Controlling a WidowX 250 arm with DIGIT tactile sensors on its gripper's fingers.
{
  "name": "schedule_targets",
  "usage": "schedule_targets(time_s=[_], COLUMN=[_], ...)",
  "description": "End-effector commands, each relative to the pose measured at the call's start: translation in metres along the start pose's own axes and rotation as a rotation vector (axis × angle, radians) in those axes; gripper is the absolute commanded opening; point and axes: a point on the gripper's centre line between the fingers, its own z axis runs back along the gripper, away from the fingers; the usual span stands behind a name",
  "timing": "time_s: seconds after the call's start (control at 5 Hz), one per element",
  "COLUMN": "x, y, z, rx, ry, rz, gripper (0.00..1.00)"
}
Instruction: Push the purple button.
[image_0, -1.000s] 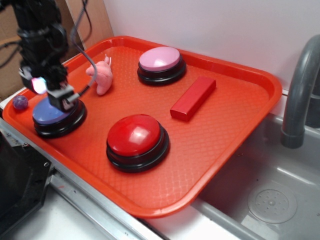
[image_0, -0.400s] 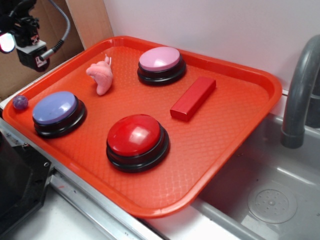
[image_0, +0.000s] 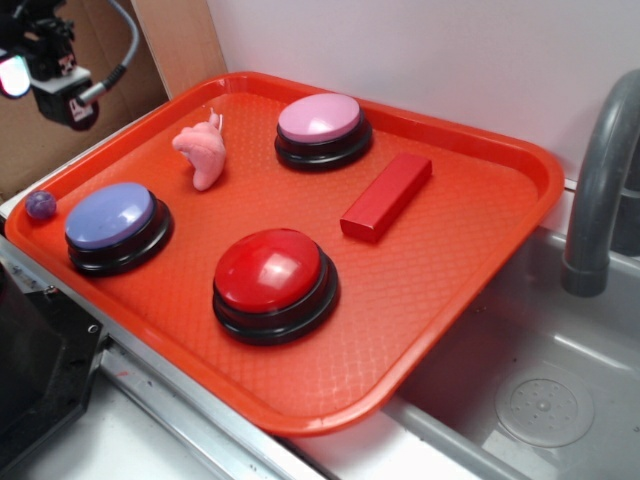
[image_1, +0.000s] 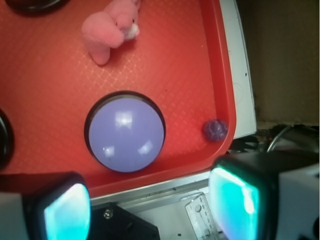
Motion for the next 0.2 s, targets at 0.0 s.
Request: schedule_targets(time_s=[0.0], x=[0.0063], y=[0.0062], z=[0.021], rx=[-0.049], ry=[-0.05], rz=[0.004], gripper=[1.0])
